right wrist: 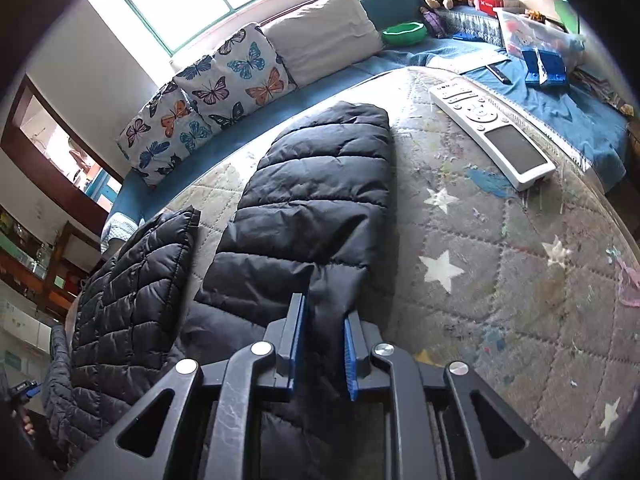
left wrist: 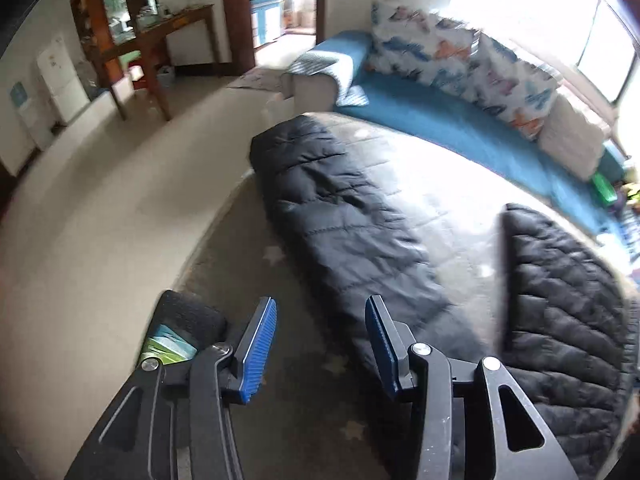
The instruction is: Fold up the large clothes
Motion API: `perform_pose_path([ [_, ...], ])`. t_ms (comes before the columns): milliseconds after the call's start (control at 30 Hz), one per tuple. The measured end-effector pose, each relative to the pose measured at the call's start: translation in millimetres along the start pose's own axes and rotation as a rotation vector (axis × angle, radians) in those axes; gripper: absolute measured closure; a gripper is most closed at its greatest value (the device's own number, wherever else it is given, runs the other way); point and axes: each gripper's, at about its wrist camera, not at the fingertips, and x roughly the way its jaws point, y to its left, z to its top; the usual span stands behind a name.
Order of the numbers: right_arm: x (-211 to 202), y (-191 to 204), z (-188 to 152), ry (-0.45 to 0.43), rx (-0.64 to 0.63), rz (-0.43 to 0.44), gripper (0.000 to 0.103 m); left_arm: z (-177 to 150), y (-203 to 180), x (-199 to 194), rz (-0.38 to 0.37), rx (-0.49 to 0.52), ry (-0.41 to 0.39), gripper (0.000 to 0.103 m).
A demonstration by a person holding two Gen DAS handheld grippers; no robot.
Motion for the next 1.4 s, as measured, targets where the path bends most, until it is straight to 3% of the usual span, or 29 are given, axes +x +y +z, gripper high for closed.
perform_pose_path([
  [67, 0.1, -2.8, -1.3, 0.006, 0.017, 0.015, 0.064, -14.5, -8.5, -12.9, -0.094, 0.038, -0.002, 0.053],
  [133, 2.0, -4.5, -3.1, 0.008, 0.037, 0.035, 0.056, -30.6, -21.2, -22.3, -0.158, 0.085, 0.01, 0.053],
  [300, 11.5, -0.3, -7.2, 0.034, 0.045, 0.05, 0.056, -82.2, -82.0, -36.9, -0.365, 0.256, 0.044, 0.053],
  [367, 13.5, 2.2, -8.6, 0.04, 0.03, 0.038, 0.055, -101.7, -107.6, -32.9, -0.374, 0.347, 0.063, 0.053],
  [433, 14.1, 4.6, -10.1, 0.042, 0.023, 0.033, 0.053, -111.7, -120.9, -16.0, -0.326, 0.398, 0.079, 0.053],
  [500, 13.6, 4.0, -10.7, 0.041, 0.025, 0.037, 0.053, -112.4, -117.8, 8.3, -0.312, 0.363, 0.133, 0.053],
  [633, 15.4, 1.2, -10.5, 0.05, 0.02, 0.04, 0.052, -107.6, -91.0, 52.4, -0.395, 0.216, 0.211, 0.053],
  [733, 17.0, 0.1, -11.0, 0.048, 0.02, 0.044, 0.052, -98.1, -79.1, 66.9, -0.437, 0.168, 0.224, 0.051],
  [833, 18.2, 0.7, -10.1, 0.049, 0.016, 0.06, 0.052, -82.0, -70.0, 74.8, -0.412, 0.134, 0.212, 0.051],
  [933, 20.6, 1.8, -8.5, 0.048, 0.013, 0.073, 0.052, -67.6, -50.4, 76.3, -0.337, 0.093, 0.188, 0.052],
  [1100, 22.5, 4.0, -9.4, 0.038, 0.007, 0.094, 0.053, -51.2, -23.5, 58.9, -0.214, 0.027, 0.087, 0.052],
  [1167, 23.5, 6.9, -9.6, 0.034, -0.015, 0.078, 0.07, -51.7, -16.5, 50.2, -0.156, 0.037, 0.051, 0.052],
  [1200, 23.0, 6.3, -9.8, 0.029, -0.011, 0.074, 0.072, -52.3, -12.9, 48.7, -0.129, 0.031, 0.04, 0.048],
  [1233, 22.9, 5.6, -9.6, 0.025, -0.003, 0.082, 0.078, -52.2, -9.2, 50.7, -0.107, 0.02, 0.042, 0.037],
  [1300, 22.6, 5.5, -9.1, 0.017, 0.002, 0.084, 0.081, -49.9, -2.8, 60.4, -0.063, -0.006, 0.063, 0.028],
  [1400, 18.1, 9.9, -9.1, -0.001, -0.01, 0.071, 0.086, -47.7, -2.3, 76.7, -0.124, -0.03, 0.098, 0.029],
])
